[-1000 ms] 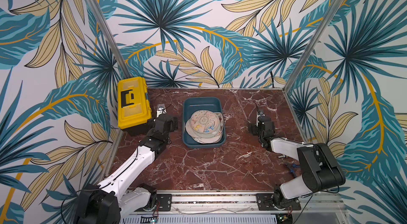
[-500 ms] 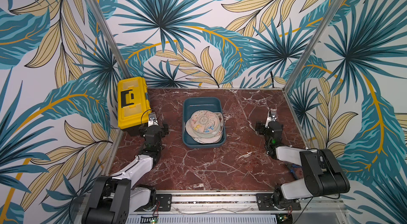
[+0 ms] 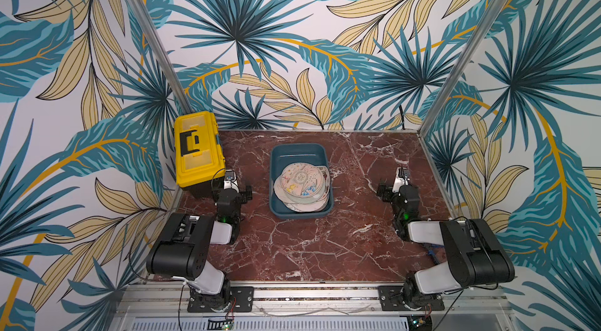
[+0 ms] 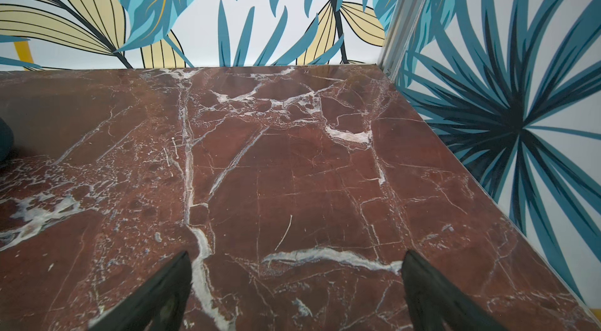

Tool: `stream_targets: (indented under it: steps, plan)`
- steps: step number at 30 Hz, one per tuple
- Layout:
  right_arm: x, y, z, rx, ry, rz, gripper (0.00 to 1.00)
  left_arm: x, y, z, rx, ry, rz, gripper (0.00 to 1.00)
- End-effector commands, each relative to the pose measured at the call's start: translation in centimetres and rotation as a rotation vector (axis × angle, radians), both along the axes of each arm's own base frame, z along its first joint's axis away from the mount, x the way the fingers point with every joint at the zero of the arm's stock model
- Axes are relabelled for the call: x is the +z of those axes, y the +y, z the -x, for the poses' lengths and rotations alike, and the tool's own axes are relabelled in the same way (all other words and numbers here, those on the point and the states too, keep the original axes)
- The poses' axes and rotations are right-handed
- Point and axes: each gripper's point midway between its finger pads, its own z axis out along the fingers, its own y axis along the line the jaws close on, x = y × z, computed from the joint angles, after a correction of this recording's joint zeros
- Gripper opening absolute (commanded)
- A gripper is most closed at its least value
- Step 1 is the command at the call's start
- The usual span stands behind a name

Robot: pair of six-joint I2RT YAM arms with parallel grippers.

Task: Put the coasters into the storage box
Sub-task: Reset both arms

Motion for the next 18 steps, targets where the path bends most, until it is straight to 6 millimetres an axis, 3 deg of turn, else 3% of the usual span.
stream_targets:
  steps: [1,18]
  plan:
    - [0.45,-0.15,-0.3,-0.006,-0.024,-0.017,0.99,1.41,1.03,-1.15,0.027,-0.014,0.03,1.0]
    - [0.55,-0.21,-0.29,-0.007,-0.029,-0.015,0.99,1.39,1.71,-1.18,0.045,-0.011,0.055,0.99]
